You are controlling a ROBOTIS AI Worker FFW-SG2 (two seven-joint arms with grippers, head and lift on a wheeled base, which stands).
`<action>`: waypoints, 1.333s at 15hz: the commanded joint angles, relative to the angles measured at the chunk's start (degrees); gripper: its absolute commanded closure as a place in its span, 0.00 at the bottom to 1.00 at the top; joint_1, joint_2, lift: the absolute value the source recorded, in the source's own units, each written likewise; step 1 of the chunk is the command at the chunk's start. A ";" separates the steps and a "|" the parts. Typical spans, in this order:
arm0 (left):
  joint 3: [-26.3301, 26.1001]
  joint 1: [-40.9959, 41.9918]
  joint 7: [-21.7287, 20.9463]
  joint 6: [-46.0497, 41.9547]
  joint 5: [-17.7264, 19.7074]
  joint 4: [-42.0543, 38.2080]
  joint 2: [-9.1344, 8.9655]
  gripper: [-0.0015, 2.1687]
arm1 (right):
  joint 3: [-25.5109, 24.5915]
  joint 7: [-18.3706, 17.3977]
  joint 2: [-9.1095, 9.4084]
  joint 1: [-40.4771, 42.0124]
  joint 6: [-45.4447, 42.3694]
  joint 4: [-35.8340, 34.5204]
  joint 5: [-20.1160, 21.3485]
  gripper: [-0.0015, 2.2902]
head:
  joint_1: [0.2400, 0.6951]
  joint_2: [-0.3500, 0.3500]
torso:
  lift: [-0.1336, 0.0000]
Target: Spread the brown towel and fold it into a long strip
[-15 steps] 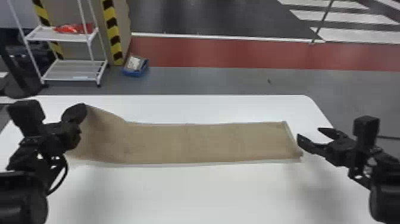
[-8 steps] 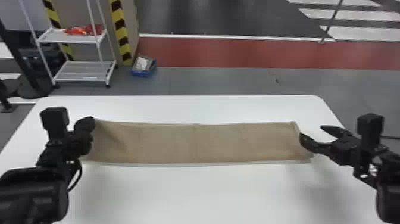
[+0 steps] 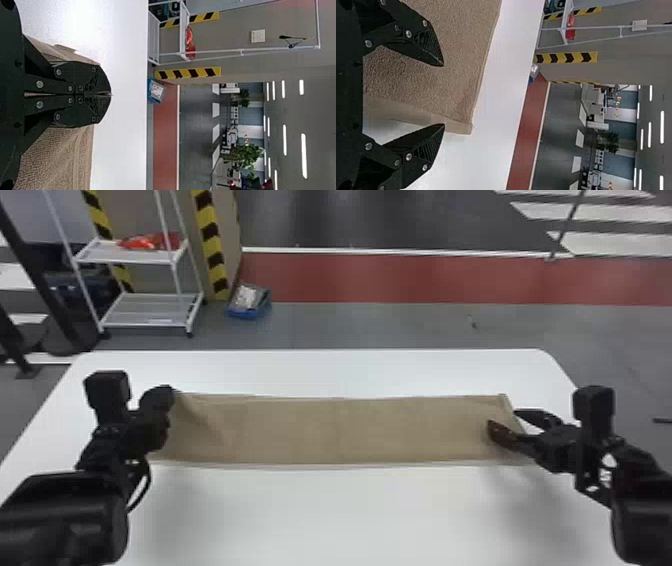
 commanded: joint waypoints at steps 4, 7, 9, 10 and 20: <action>-0.08 -0.13 -0.75 -0.72 0.00 0.00 0.31 0.77 | 0.46 -0.93 0.63 -0.67 0.63 1.43 1.27 0.21 | 1.00 0.47 | 0.13; 0.01 -0.13 -0.84 -0.72 0.09 0.00 0.31 0.77 | -0.95 -2.95 0.63 -0.14 -0.60 1.16 0.57 0.21 | 1.00 0.46 | 0.13; -0.08 -0.13 -0.75 -0.54 0.09 0.00 0.31 0.77 | -1.56 -2.95 0.45 0.12 -0.78 0.72 0.48 0.21 | 1.00 0.45 | 0.13; -0.08 -0.13 -0.84 -0.54 0.09 0.00 0.31 0.77 | -2.18 -2.95 0.45 0.21 -1.13 0.72 0.48 0.21 | 1.00 0.44 | 0.13; -0.17 -0.13 -1.01 -0.36 0.09 0.00 0.57 0.77 | -1.56 -2.87 0.02 -0.67 -0.95 2.39 1.01 0.49 | 1.00 0.43 | 0.13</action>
